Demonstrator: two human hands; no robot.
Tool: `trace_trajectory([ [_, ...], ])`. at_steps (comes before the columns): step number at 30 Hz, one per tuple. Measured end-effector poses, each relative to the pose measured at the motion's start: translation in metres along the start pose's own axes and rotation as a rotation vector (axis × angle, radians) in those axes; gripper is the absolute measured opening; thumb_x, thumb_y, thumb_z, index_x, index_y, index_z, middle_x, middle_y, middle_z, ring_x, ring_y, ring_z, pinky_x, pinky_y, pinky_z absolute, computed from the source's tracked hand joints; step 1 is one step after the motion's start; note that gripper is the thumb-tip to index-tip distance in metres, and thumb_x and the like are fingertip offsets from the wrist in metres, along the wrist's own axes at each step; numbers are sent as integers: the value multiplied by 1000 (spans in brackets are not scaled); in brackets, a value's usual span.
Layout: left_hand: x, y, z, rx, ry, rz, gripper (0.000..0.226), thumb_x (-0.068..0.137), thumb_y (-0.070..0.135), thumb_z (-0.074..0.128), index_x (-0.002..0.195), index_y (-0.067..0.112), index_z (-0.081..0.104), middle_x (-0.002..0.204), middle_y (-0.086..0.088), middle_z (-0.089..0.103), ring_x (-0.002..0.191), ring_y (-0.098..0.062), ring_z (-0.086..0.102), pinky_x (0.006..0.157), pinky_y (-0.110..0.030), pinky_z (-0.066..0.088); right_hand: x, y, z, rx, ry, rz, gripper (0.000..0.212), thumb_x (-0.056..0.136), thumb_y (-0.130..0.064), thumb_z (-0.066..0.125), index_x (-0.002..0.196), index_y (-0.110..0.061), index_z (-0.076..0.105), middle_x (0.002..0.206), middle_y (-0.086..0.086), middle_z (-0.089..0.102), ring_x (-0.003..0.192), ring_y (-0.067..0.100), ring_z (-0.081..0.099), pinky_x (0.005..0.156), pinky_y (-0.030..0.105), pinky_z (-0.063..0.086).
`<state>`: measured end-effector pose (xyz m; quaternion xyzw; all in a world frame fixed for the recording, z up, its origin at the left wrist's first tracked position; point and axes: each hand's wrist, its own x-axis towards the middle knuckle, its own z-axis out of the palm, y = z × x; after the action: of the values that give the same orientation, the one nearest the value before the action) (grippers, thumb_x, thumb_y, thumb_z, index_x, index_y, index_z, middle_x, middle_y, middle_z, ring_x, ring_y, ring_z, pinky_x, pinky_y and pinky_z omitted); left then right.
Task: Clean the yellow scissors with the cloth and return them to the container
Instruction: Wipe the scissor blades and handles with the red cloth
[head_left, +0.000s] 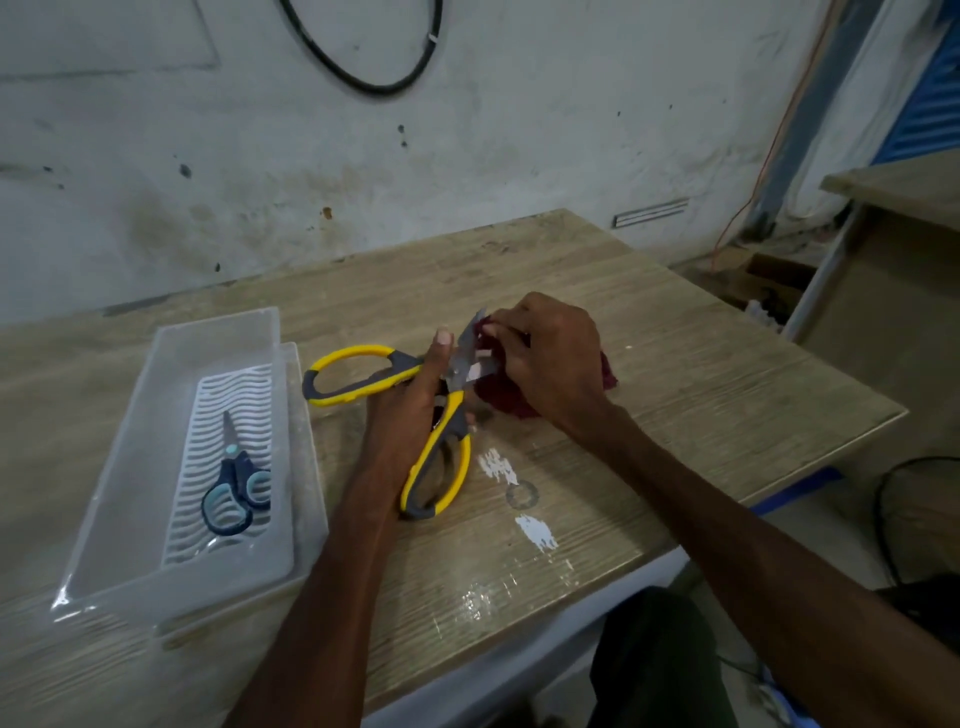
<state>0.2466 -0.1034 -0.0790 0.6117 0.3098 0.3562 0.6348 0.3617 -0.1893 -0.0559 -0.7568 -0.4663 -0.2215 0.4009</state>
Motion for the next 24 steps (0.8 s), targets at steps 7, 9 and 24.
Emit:
trace_trajectory([
  [7,3,-7,-8,54,-67,108,50,83,32,76,84,-16,62,72,-35,58,65,-29,60,67,-45,53,12,0,10,111,-3,76,12,81,-27,66,87,-23,76,76,4,66,74,27,65,61,41,52],
  [9,3,-5,-8,26,-65,98,51,81,33,77,87,-16,63,74,-38,60,64,-30,61,67,-47,52,13,3,11,119,3,64,13,82,-29,65,87,-23,76,76,3,66,73,25,65,61,39,51],
  [24,5,-8,-7,-11,-58,37,30,81,23,78,76,-5,72,58,-23,64,49,-29,61,53,-34,51,15,15,20,96,-51,224,13,82,-33,68,91,-29,77,84,-3,72,81,17,66,63,25,44],
])
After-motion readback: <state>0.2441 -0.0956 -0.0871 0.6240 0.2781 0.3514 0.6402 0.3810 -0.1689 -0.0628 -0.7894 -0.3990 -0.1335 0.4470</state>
